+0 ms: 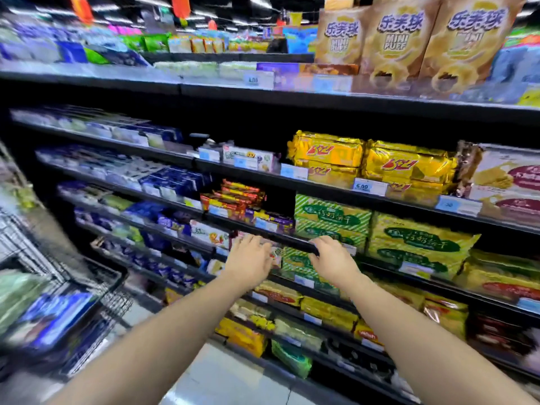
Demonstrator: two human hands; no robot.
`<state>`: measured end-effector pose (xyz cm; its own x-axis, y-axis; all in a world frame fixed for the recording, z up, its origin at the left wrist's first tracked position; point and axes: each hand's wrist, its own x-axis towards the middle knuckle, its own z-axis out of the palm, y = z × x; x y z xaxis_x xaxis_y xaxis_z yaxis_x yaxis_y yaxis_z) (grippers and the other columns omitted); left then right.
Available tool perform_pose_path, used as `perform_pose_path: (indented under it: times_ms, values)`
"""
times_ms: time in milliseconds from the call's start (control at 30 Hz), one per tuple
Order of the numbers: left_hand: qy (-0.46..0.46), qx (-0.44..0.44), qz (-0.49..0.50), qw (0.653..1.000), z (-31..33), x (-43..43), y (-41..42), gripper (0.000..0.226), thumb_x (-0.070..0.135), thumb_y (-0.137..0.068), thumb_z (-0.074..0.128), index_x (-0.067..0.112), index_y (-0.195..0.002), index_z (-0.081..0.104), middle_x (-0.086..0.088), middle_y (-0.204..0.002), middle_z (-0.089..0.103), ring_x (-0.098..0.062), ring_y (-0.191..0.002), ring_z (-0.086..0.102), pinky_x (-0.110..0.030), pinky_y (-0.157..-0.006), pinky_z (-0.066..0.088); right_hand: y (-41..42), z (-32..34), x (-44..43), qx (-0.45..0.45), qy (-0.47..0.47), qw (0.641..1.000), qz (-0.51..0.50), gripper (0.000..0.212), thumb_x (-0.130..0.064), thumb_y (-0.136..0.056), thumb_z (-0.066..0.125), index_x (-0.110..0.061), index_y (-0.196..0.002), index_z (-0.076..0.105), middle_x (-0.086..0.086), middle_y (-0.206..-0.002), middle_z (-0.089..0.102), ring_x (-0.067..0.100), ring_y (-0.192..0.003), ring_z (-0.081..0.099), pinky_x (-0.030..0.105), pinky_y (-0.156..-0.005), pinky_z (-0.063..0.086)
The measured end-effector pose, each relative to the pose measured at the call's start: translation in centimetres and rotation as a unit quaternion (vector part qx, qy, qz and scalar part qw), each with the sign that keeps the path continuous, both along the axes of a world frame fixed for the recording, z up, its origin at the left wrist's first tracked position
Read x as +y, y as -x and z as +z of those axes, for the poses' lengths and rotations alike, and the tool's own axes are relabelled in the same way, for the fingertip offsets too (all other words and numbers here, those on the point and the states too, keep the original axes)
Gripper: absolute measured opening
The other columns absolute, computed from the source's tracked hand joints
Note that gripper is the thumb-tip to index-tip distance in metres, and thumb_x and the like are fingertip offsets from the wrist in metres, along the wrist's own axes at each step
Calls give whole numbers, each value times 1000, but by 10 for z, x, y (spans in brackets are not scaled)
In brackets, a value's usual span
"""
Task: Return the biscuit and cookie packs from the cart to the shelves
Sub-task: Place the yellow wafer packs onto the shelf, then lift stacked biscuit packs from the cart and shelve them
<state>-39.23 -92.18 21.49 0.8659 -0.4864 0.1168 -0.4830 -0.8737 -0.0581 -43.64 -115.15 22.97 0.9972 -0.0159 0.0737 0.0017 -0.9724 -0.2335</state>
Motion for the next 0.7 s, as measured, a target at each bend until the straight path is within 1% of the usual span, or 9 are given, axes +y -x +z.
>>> perform_pose_path:
  times_ms: [133, 200, 233, 267, 333, 400, 467, 600, 700]
  values:
    - [15, 14, 62, 998, -9, 102, -9, 51, 45, -103, 35, 21, -148, 42, -6, -152, 41, -30, -141, 33, -51, -119, 22, -40, -7, 98, 39, 16, 997, 57, 41, -30, -102, 51, -17, -141, 51, 7, -141, 51, 29, -128, 50, 42, -98, 50]
    - [22, 3, 92, 996, -13, 158, -14, 51, 47, -102, 37, 22, -145, 45, -4, -149, 45, -29, -138, 37, -52, -118, 24, -61, -11, 157, 54, 22, 994, 89, 36, -31, -102, 51, -17, -135, 54, 8, -134, 57, 27, -115, 58, 42, -90, 54]
    - [21, -2, 108, 994, -14, 188, -17, 49, 47, -102, 38, 22, -142, 48, -4, -146, 48, -29, -137, 40, -52, -117, 26, -72, -13, 189, 56, 18, 993, 105, 34, -31, -103, 51, -19, -135, 55, 8, -132, 59, 26, -108, 61, 41, -85, 56]
    - [19, -3, 124, 992, -15, 219, -20, 47, 47, -102, 38, 23, -140, 50, -4, -144, 50, -29, -135, 41, -51, -116, 27, -80, -14, 221, 61, 9, 991, 122, 37, -30, -103, 52, -20, -138, 54, 8, -134, 59, 26, -107, 62, 40, -84, 56]
    - [17, -1, 160, 987, -17, 280, -25, 45, 47, -100, 39, 25, -137, 51, -2, -139, 52, -28, -132, 43, -48, -113, 29, -97, -17, 285, 76, -4, 984, 160, 42, -29, -102, 53, -20, -143, 52, 9, -140, 56, 29, -117, 59, 41, -92, 54]
    - [12, -5, 191, 982, -17, 339, -30, 44, 48, -99, 40, 27, -135, 52, 0, -135, 54, -26, -130, 45, -47, -113, 29, -113, -20, 345, 86, 0, 978, 191, 44, -30, -101, 54, -16, -142, 53, 11, -143, 54, 31, -127, 53, 44, -102, 48]
    - [17, -1, 219, 976, -16, 395, -33, 43, 48, -98, 40, 26, -132, 54, -1, -133, 55, -27, -130, 46, -46, -113, 28, -127, -19, 403, 89, -10, 974, 210, 45, -31, -100, 55, -17, -143, 53, 10, -145, 53, 31, -132, 51, 43, -107, 44]
    - [27, 26, 264, 964, -15, 494, -38, 44, 48, -100, 38, 26, -136, 52, -2, -133, 53, -29, -131, 44, -47, -113, 27, -153, -23, 509, 101, -26, 963, 249, 43, -30, -99, 55, -18, -140, 56, 12, -141, 55, 31, -128, 54, 42, -104, 46]
    - [44, 47, 298, 952, -20, 554, -41, 45, 46, -101, 37, 27, -140, 48, -5, -139, 50, -29, -133, 41, -47, -115, 25, -174, -29, 573, 115, -22, 953, 280, 45, -31, -99, 54, -15, -141, 54, 12, -141, 55, 31, -127, 54, 43, -102, 47]
